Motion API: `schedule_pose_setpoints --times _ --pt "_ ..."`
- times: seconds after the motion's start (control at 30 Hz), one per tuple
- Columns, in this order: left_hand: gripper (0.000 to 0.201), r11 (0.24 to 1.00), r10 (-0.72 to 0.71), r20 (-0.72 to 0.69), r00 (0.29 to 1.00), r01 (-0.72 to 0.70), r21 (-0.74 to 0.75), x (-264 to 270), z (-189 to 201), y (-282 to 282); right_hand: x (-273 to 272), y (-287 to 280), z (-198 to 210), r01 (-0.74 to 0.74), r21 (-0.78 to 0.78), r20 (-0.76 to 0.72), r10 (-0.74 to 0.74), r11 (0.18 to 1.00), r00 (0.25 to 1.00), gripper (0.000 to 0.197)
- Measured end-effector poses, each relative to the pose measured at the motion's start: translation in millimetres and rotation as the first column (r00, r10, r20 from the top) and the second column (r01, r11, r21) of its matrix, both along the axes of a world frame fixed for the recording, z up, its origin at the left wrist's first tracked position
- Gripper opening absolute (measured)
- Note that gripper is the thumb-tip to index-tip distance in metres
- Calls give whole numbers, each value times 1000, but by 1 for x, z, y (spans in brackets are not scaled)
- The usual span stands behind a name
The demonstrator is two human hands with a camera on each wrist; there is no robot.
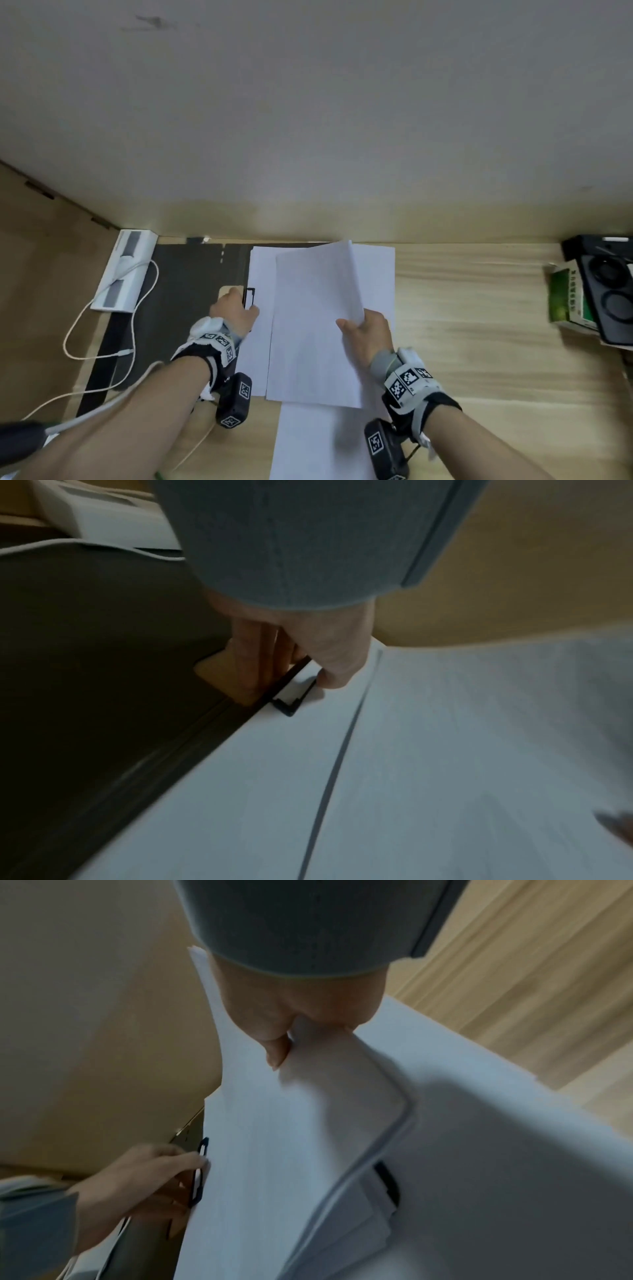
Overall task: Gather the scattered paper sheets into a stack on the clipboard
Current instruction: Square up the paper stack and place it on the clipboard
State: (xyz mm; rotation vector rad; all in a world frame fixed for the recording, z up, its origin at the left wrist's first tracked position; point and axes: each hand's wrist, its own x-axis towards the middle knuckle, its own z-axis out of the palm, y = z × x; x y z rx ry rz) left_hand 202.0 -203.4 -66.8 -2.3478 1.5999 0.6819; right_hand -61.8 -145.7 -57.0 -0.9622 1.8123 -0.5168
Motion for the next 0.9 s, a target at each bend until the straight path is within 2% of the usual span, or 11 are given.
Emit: schedule_pose_setpoints --times 0.07,0.27,0.63,0.8,0.9 --pt "29 996 -91 39 995 91 -11 -1 2 -3 14 -3 1 -61 -11 -45 60 998 997 22" --pt "21 979 -202 68 977 201 24 1 -1 -12 47 -12 5 -163 -49 -77 159 985 984 27" --pt "12 961 -275 58 960 275 17 15 -9 -14 44 -12 2 -115 12 -64 116 993 991 26" --pt "18 953 -302 88 949 300 32 12 -11 -18 59 -14 8 -99 -25 -30 98 995 995 40" --pt "21 947 -320 100 942 317 49 11 -12 -20 72 -13 8 -93 -13 -37 92 996 995 33"
